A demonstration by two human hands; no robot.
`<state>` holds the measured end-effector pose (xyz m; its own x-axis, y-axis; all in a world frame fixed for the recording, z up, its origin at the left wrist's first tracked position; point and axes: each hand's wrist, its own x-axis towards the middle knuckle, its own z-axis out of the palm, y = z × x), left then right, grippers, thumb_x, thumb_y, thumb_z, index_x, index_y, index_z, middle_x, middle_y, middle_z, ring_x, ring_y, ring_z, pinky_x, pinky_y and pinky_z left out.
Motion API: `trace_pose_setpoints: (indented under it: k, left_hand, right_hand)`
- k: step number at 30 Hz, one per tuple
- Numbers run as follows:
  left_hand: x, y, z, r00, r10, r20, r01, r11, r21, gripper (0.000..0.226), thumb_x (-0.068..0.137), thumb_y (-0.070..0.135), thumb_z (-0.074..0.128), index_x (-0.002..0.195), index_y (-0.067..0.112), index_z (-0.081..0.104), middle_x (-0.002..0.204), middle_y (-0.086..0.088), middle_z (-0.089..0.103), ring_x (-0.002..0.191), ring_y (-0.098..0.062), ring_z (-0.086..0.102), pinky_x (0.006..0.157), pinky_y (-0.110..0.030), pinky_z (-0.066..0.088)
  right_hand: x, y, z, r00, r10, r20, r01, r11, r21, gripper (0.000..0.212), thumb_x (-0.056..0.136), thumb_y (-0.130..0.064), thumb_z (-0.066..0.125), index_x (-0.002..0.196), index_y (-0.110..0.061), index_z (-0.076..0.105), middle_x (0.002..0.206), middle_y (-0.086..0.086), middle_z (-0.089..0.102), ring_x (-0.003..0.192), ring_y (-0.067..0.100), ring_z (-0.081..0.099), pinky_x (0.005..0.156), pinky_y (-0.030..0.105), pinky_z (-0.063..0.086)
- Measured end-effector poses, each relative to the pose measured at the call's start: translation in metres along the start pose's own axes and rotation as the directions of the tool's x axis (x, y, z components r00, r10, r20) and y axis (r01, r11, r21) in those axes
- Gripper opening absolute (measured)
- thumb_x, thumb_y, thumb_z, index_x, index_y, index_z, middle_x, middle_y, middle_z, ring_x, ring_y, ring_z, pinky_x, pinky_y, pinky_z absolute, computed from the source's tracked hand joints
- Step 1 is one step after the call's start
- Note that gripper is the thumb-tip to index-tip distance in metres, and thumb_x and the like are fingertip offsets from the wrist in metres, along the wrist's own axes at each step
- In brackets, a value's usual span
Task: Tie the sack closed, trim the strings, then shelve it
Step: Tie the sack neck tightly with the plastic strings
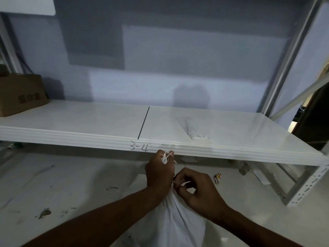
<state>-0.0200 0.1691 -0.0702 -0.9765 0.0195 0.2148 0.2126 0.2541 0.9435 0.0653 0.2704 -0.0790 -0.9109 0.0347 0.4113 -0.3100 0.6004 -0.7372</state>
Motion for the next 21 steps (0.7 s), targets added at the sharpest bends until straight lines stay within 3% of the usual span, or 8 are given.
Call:
trace_pose_setpoints:
  k: [2,6,10,13,15,18,21]
  left_hand:
    - [0.000,0.001,-0.001,1.000,-0.004,-0.001,0.004,1.000,0.004,0.029,0.094,0.028,0.059,0.076,0.005,0.061,0.063,0.002,0.061,0.065,-0.020,0.061,0.063,-0.028,0.042]
    - [-0.002,0.001,-0.002,1.000,0.011,0.008,-0.011,1.000,0.010,0.028,0.095,0.025,0.058,0.070,0.014,0.051,0.058,0.009,0.054,0.058,-0.008,0.052,0.057,-0.023,0.034]
    - [0.000,-0.002,-0.003,1.000,0.005,0.022,-0.004,1.000,-0.022,0.023,0.097,0.023,0.053,0.080,0.007,0.055,0.064,0.009,0.054,0.061,-0.007,0.052,0.055,-0.013,0.037]
    - [0.000,-0.005,-0.002,0.998,-0.030,0.049,0.035,0.994,-0.108,0.026,0.099,0.021,0.049,0.087,0.000,0.056,0.068,0.004,0.054,0.065,-0.015,0.051,0.066,-0.027,0.040]
    - [0.000,-0.005,-0.003,0.996,-0.060,0.071,0.070,0.987,-0.146,0.024,0.100,0.023,0.048,0.088,0.005,0.057,0.070,0.005,0.054,0.067,-0.014,0.051,0.072,-0.031,0.041]
    - [0.000,-0.004,-0.004,0.991,-0.082,0.106,0.097,0.983,-0.154,0.026,0.100,0.028,0.046,0.077,0.017,0.051,0.065,0.005,0.051,0.066,-0.017,0.050,0.069,-0.033,0.041]
    - [0.002,-0.004,-0.004,0.994,-0.052,0.094,0.065,0.989,-0.136,0.030,0.101,0.030,0.045,0.073,0.018,0.046,0.064,0.001,0.050,0.067,-0.023,0.052,0.068,-0.039,0.045]
  right_hand:
    - [0.000,-0.003,0.003,1.000,0.018,-0.004,-0.018,0.999,0.028,0.016,0.080,-0.009,0.068,0.078,-0.025,0.068,0.083,-0.010,0.073,0.083,0.008,0.070,0.070,0.020,0.056]
    - [-0.002,-0.009,0.007,0.999,0.050,-0.013,-0.049,0.995,0.087,0.010,0.081,-0.021,0.060,0.079,-0.025,0.069,0.082,-0.009,0.072,0.082,0.010,0.070,0.070,0.022,0.056]
    - [-0.002,-0.012,0.009,0.988,0.154,0.011,-0.154,0.980,0.124,0.018,0.092,-0.031,0.057,0.079,-0.030,0.070,0.082,-0.010,0.073,0.082,0.009,0.069,0.072,0.030,0.057]
    - [0.000,-0.014,0.011,0.965,0.253,0.069,-0.262,0.931,0.253,0.020,0.095,-0.021,0.060,0.080,-0.025,0.072,0.075,-0.009,0.072,0.072,0.003,0.065,0.068,0.021,0.052]
    - [0.000,-0.016,0.011,0.933,0.334,0.133,-0.360,0.859,0.365,0.018,0.095,-0.017,0.059,0.084,-0.015,0.073,0.071,-0.006,0.071,0.069,0.005,0.063,0.067,0.018,0.050]
    - [0.002,-0.017,0.011,0.886,0.424,0.188,-0.463,0.783,0.416,0.021,0.095,-0.010,0.057,0.082,-0.012,0.074,0.066,-0.006,0.066,0.066,0.005,0.057,0.067,0.018,0.047]
    - [0.005,-0.015,0.008,0.845,0.496,0.202,-0.533,0.739,0.412,0.023,0.091,-0.008,0.055,0.079,-0.011,0.075,0.069,-0.001,0.067,0.064,0.007,0.057,0.064,0.021,0.046]
